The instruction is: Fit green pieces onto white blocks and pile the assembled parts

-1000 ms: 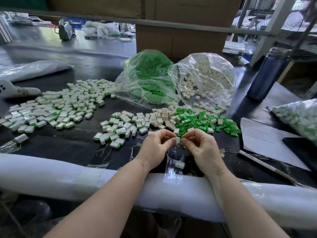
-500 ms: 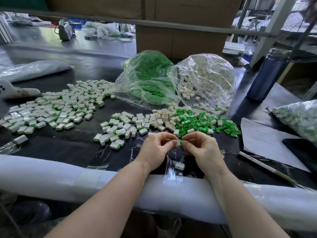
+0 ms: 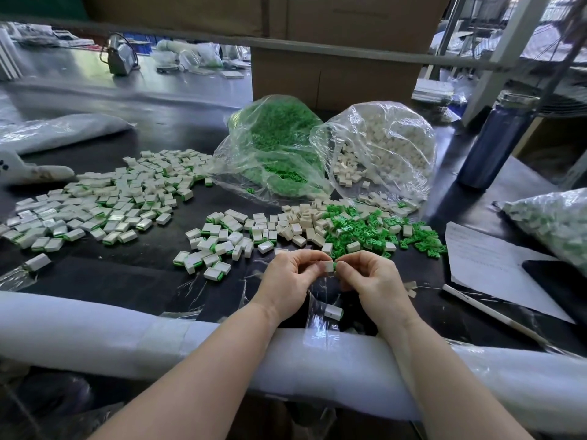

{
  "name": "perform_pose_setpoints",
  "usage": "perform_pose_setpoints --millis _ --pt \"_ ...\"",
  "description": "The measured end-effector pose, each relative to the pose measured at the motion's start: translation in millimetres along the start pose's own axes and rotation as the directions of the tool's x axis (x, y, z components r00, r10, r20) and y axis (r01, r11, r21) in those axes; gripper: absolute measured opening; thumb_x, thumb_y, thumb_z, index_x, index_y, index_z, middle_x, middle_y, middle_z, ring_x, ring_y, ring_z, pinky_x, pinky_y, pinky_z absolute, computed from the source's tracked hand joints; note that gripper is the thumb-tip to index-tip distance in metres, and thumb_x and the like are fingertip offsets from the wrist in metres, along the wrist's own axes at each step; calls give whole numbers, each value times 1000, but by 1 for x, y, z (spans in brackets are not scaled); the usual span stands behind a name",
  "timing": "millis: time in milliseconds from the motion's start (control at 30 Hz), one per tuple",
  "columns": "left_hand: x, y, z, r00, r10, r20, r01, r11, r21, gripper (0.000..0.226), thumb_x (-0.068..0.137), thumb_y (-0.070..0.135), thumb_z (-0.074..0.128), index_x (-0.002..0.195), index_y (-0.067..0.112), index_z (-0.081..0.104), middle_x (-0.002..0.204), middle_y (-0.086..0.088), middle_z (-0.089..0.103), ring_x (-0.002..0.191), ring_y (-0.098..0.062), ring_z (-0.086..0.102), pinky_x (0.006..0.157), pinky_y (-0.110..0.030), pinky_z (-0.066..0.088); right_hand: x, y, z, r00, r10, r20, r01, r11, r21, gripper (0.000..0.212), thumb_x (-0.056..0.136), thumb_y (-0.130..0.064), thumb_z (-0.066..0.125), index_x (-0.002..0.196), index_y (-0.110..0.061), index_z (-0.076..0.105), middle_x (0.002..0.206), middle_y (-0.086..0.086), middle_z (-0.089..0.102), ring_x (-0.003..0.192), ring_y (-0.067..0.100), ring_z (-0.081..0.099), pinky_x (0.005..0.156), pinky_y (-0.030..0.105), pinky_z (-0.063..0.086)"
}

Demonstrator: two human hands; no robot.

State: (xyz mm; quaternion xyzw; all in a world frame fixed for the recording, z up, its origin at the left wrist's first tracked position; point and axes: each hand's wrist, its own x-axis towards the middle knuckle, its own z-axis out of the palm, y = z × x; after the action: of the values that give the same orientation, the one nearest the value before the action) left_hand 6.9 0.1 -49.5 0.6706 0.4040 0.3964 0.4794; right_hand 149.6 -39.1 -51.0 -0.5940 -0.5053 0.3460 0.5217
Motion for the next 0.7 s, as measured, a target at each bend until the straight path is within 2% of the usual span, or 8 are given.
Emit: perform_pose_setpoints --millis 100,267,400,467,533,633,700 --pt "0 1 0 1000 -10 -6 9 999 -46 19 88 5 59 85 21 68 78 6 68 69 3 63 66 -9 48 1 0 1 1000 -3 9 3 1000 -29 15 88 -9 62 74 -16 65 61 -6 63 53 -2 57 53 13 47" --pt "0 1 1 1000 -28 -12 27 998 -49 18 89 6 58 88 19 70 79 3 69 70 0 64 69 -11 50 1 1 1 999 -12 40 18 989 -150 20 90 -15 60 70 -21 61 57 -9 56 49 -1 47 53 18 42" --pt "-2 0 1 1000 0 -16 1 998 64 15 89 6 59 90 14 72 79 12 66 73 3 61 73 -7 46 1 -1 0 997 -36 68 50 973 -225 25 89 -12 61 66 -21 58 55 -9 51 49 -1 45 51 13 36" --pt "-2 0 0 1000 10 -12 -8 992 126 14 88 8 60 92 14 72 78 13 63 77 0 60 77 -10 47 1 -1 0 996 -30 82 49 968 -245 25 88 -10 61 65 -20 58 55 -9 50 49 -1 43 51 12 35" --pt "-2 0 0 1000 9 -1 -9 987 158 14 88 8 60 93 14 72 79 11 63 81 -6 60 82 -14 47 1 0 0 995 -15 99 39 968 -247 24 88 -9 61 65 -18 57 55 -7 49 50 1 40 51 15 34" --pt "-2 1 -1 999 33 21 -37 977 211 14 88 9 60 96 12 72 79 10 61 80 -4 57 81 -11 44 2 2 0 993 1 116 28 968 -249 25 88 -9 61 65 -17 57 55 -6 47 51 5 38 53 19 34" --pt "-2 1 0 998 52 26 -56 970 235 15 88 8 60 97 10 72 79 9 60 81 -6 56 81 -13 44 2 2 -1 993 3 119 28 966 -258 25 88 -8 61 64 -17 56 56 -5 48 53 6 39 54 22 35"
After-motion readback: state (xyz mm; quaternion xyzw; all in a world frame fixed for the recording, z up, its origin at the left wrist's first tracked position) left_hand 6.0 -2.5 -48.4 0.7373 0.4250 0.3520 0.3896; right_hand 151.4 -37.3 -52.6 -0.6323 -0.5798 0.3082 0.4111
